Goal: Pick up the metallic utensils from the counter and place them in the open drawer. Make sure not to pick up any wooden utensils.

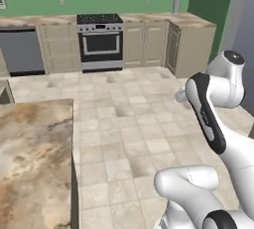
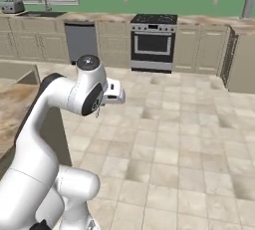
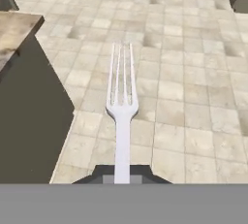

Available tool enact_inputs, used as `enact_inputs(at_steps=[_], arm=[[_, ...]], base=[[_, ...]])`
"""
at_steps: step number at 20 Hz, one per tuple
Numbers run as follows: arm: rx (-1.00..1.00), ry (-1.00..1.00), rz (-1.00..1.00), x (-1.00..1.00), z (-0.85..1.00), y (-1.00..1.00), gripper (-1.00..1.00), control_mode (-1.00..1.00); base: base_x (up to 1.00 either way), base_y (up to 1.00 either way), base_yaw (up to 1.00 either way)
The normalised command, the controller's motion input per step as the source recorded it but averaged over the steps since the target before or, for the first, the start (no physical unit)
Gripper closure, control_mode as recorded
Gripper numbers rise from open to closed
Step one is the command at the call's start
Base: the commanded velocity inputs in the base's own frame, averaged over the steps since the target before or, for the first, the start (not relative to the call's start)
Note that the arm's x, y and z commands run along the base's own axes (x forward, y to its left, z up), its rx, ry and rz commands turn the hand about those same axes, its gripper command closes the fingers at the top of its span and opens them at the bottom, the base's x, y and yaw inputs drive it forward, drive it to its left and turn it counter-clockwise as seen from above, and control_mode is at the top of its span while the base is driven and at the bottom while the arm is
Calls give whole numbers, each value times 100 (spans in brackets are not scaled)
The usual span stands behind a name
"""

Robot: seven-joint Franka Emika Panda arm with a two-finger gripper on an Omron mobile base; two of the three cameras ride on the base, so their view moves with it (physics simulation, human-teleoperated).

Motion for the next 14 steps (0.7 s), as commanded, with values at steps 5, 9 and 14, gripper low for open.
enact_inputs(at_steps=[5, 9, 14], arm=[[0, 0, 0, 0, 0, 0, 100, 100], [0, 0, 0, 0, 0, 0, 100, 100], [0, 0, 0, 0, 0, 0, 100, 100]], base=[[100, -63, 39], [100, -67, 46], [100, -61, 52]])
